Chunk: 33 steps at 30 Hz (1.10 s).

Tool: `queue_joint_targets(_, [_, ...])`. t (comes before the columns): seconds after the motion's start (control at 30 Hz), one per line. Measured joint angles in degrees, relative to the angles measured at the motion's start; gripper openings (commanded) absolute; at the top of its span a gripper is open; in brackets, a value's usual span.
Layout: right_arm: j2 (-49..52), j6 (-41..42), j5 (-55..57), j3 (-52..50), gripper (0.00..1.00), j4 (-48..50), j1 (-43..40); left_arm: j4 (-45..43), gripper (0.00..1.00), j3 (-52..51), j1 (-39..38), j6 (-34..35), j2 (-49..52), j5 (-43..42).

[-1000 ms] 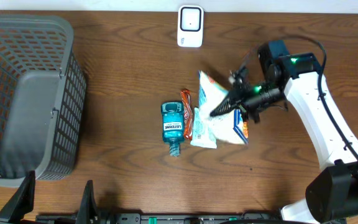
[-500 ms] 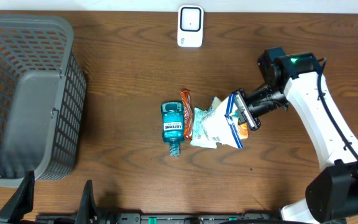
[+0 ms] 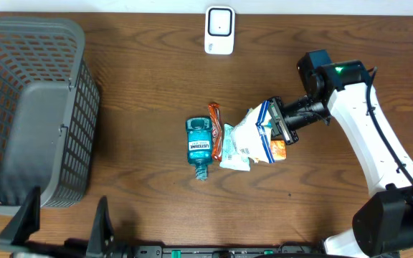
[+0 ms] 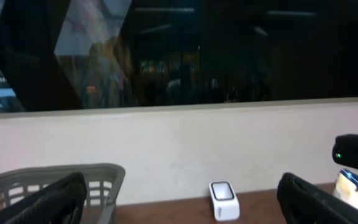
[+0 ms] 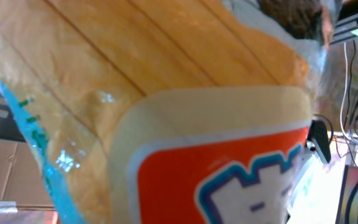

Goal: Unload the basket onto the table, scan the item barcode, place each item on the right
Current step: 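Lift the yellow bag with the right gripper and raise it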

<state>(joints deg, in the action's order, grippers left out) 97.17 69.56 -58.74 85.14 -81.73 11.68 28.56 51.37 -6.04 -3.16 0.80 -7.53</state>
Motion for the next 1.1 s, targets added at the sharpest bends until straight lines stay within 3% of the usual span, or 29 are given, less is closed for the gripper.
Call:
queue_joint_targets(0.3, [0.0,0.4,0.5,0.0,0.01,3.4,0.0,-11.8,0.98,-12.1,0.0,8.9,0.0,0.0])
queue_joint_targets(0.47, [0.0,0.4,1.8,0.0,0.01,4.2,0.0,-12.5,0.98,-18.9,0.0,12.0,0.0,-1.2])
queue_joint_targets(0.7, [0.0,0.4,3.3,0.0,0.01,5.1,0.0,-13.7,0.98,-26.1,0.0,12.9,0.0,-6.3])
queue_joint_targets(1.1, [0.0,0.4,5.2,0.0,0.01,5.2,0.0,-18.1,0.98,-37.8,0.0,13.7,0.0,-7.6])
